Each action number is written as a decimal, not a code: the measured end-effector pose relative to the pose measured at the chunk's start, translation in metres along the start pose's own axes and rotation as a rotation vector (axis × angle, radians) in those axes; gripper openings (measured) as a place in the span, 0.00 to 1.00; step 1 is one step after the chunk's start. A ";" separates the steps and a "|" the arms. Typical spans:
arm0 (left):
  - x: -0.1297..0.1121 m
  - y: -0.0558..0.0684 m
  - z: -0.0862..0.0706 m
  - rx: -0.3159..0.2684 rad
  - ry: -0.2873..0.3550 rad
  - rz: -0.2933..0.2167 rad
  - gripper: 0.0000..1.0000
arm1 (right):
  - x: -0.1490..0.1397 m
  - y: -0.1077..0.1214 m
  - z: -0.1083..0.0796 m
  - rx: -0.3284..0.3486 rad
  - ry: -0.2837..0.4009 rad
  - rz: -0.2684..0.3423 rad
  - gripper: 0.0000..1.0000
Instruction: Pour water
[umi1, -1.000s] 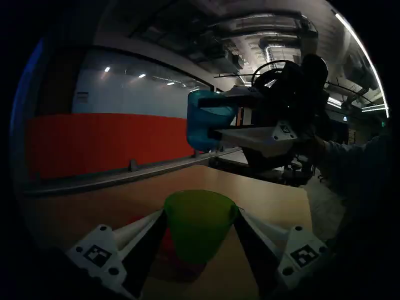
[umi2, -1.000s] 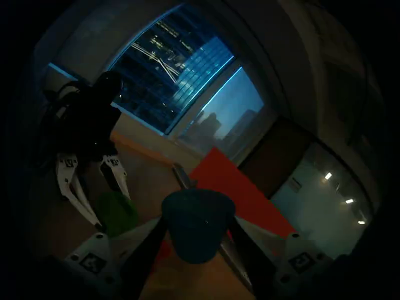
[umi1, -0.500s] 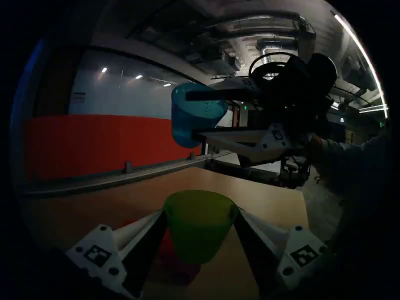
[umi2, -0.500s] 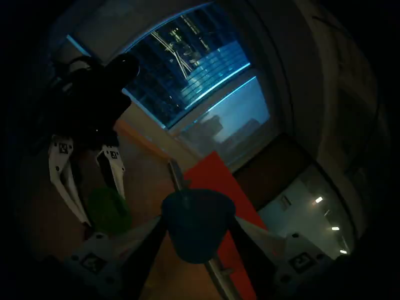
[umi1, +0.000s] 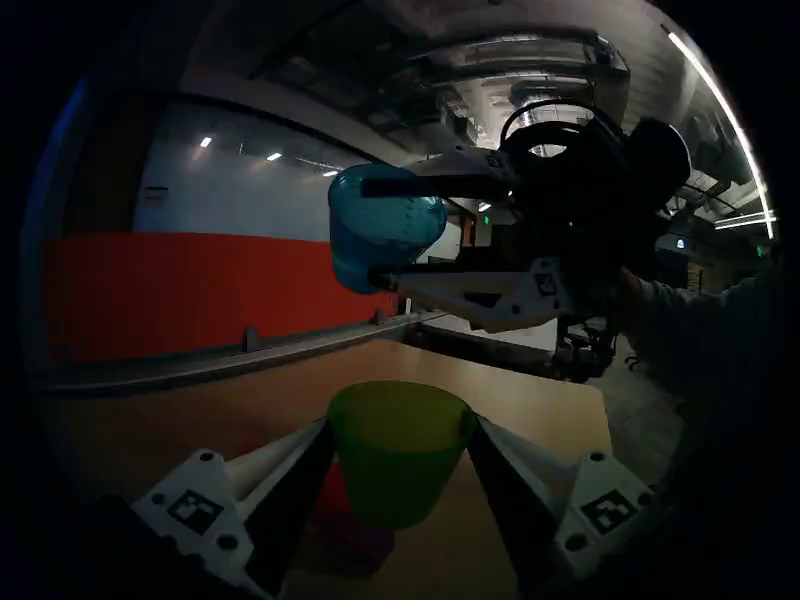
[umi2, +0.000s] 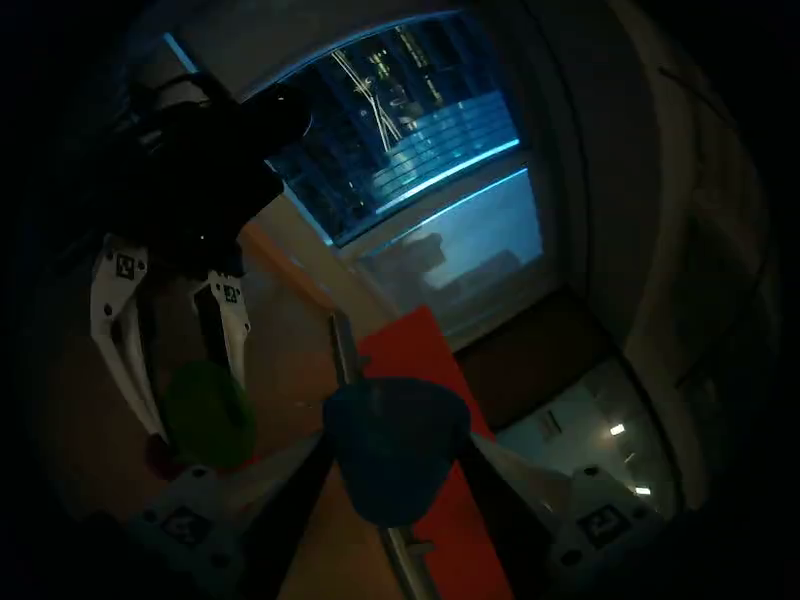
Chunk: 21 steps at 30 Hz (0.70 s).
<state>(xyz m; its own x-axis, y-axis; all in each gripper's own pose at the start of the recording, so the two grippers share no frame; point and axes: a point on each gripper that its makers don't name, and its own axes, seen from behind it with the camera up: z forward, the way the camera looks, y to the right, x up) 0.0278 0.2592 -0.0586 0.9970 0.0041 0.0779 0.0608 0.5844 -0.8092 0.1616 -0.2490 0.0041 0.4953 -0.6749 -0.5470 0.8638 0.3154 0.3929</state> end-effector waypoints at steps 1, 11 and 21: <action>0.000 0.000 0.000 -0.001 0.001 0.000 0.89 | 0.000 0.000 0.000 0.000 -0.001 -0.007 0.92; 0.002 0.001 0.002 -0.006 0.006 0.006 0.89 | 0.001 0.008 0.000 -0.025 0.000 -0.074 0.92; 0.002 0.003 0.003 -0.008 0.006 0.010 0.89 | 0.003 0.017 0.000 -0.049 0.001 -0.131 0.92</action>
<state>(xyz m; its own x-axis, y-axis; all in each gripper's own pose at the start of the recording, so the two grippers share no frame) 0.0302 0.2628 -0.0591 0.9978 0.0047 0.0665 0.0516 0.5777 -0.8146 0.1780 -0.2459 0.0094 0.3782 -0.7120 -0.5917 0.9245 0.2568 0.2819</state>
